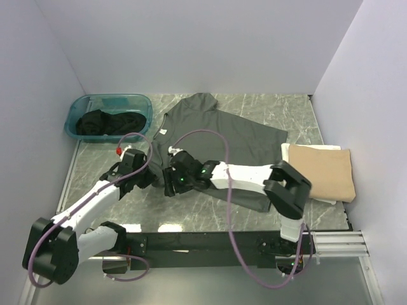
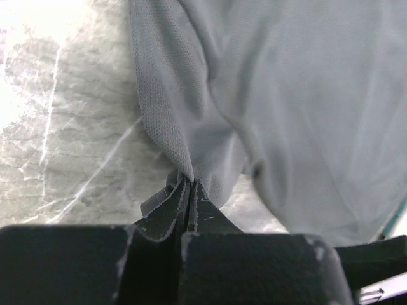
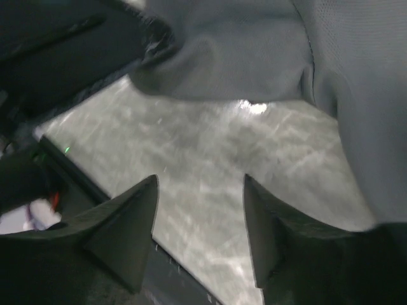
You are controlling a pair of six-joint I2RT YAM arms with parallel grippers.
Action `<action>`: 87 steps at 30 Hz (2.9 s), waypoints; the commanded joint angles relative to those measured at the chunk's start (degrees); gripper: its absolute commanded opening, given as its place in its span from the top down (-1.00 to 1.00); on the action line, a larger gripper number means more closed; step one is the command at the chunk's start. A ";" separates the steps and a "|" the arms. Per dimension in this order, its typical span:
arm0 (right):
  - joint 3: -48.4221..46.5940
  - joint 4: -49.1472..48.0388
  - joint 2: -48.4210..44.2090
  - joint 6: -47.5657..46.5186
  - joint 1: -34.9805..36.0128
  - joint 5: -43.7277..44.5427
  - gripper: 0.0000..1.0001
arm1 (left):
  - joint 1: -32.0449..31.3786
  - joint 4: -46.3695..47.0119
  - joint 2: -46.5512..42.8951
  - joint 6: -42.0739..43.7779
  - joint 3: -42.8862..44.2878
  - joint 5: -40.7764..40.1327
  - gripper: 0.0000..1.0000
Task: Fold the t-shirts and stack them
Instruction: Flatten the tshirt out
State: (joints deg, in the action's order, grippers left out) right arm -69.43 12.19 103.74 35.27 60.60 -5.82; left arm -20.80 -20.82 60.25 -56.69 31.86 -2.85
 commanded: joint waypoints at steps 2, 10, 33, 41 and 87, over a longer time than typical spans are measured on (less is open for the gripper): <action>-3.96 -2.34 4.09 6.04 0.31 5.73 -0.18 | 0.58 2.18 3.11 -1.14 2.33 0.30 0.99; -6.24 -2.26 9.36 8.06 0.48 11.53 0.00 | 2.34 5.52 6.46 -1.32 3.74 1.18 0.99; -7.14 5.13 5.44 7.98 1.54 15.06 1.00 | 4.36 4.56 4.53 -0.79 1.81 1.53 0.99; 0.51 9.08 -1.96 8.59 2.50 1.53 1.00 | 4.45 0.43 -1.27 -2.64 -1.35 -0.31 0.99; 7.82 10.49 -6.11 -7.93 1.89 14.35 -0.23 | -1.88 -11.44 -17.89 -5.72 -3.55 3.29 -0.99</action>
State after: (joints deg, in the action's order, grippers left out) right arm -59.66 25.41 95.44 33.08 63.00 6.52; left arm -21.69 -34.33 41.98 -63.09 26.61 1.61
